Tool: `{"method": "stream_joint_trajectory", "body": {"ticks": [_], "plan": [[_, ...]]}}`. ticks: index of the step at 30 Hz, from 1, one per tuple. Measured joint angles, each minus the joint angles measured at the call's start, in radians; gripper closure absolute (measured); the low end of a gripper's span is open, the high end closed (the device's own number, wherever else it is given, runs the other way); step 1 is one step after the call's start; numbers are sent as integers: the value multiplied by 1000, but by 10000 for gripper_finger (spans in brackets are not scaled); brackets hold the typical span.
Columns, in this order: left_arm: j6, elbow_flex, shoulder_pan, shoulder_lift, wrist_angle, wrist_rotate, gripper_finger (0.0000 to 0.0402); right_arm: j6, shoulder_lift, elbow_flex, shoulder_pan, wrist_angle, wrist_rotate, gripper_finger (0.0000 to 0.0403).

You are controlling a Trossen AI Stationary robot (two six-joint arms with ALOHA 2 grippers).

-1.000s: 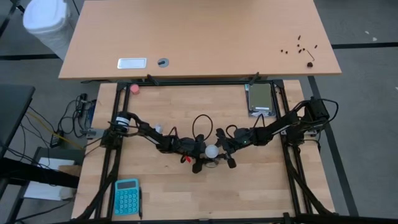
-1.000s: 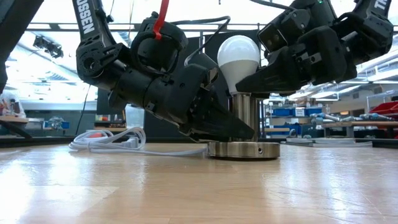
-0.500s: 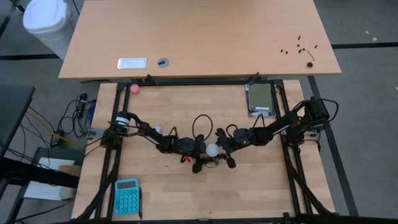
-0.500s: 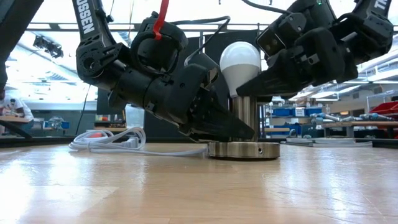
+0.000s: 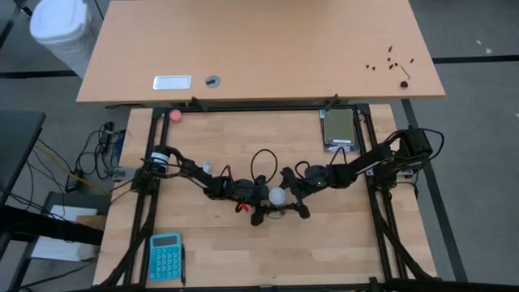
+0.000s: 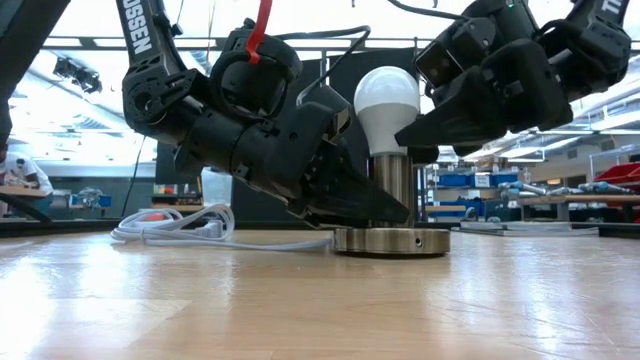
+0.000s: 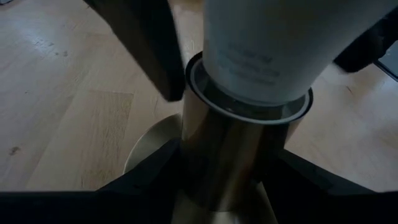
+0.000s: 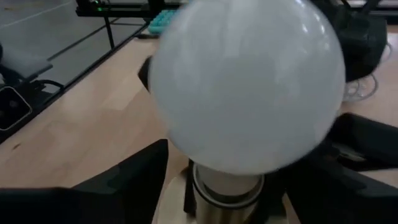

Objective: Screw lightbulb
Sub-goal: Insert the lightbulb into the lamp holder

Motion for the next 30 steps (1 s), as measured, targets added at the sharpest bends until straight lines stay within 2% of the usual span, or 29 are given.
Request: {"method": "stream_joint_trajectory", "body": {"ticks": [5,14,24,30], "plan": [[0,0,0,0,0,0,189,-17,0,0,-2,35,-11,83],[0,0,0,0,-1,0,189,-30,1,0,-26,103,-43,89],[0,0,0,0,-1,0,189,-19,99,0,-27,240,-52,102],[-1,0,0,0,-1,0,189,0,113,0,-33,280,-80,105]]}}
